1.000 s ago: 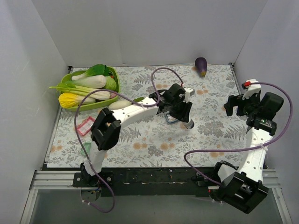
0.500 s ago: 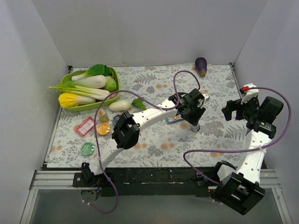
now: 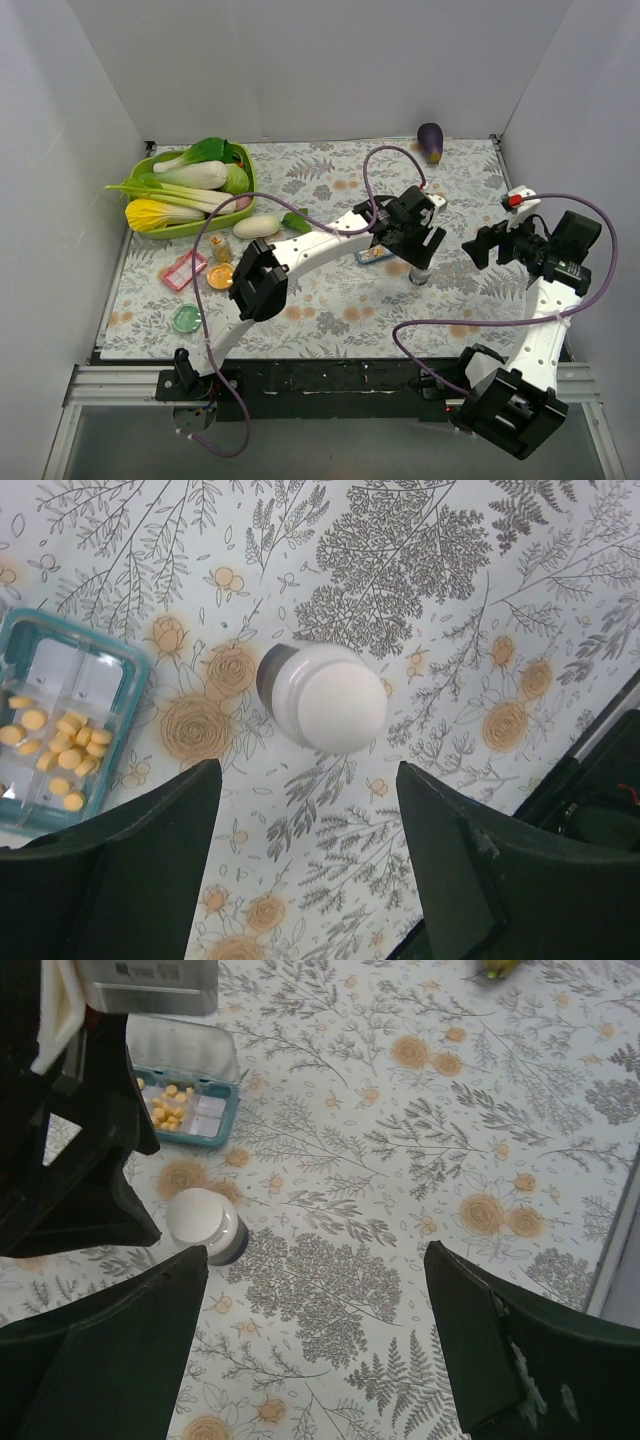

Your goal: Sort the pills into containers

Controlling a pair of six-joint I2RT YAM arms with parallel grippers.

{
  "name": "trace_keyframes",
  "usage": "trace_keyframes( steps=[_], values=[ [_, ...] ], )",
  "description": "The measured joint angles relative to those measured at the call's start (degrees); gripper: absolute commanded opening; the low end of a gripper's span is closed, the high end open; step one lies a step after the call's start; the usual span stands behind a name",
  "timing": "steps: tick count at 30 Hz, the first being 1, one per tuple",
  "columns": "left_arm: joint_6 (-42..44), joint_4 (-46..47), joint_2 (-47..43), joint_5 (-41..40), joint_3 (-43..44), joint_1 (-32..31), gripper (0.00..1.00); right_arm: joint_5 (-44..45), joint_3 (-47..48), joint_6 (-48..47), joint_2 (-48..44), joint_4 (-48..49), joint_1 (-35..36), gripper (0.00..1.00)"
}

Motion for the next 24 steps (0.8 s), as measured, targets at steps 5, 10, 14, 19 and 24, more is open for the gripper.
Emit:
trace_keyframes(
  steps=[5, 10, 14, 19, 24],
  values=[
    [0.0, 6.4, -12.6, 0.3, -14.8, 1.6, 0.70, -4.2, 1.4, -6.5, 3.3, -5.7, 1.6, 0.83],
    [-1.0, 16.7, -31.5, 4.3, -35.5, 9.3, 0.61, -4.0, 3.0, -12.1, 8.1, -9.4, 12.0, 0.67],
    [-3.3, 24.4, -39.7, 8.2, -44.7, 21.5, 0.45, -2.3, 3.0, -13.2, 9.4, -8.1, 24.9, 0.43],
    [-5.6, 30.8, -36.0, 12.1, -46.7, 30.3, 0.33, 2.6, 3.0, -13.6, 13.6, -2.8, 40.5, 0.20],
    [-7.1, 33.2, -24.4, 16.3, -43.6, 30.4, 0.25, 10.8, 2.6, -14.0, 21.0, 1.7, 51.8, 0.10]
  ],
)
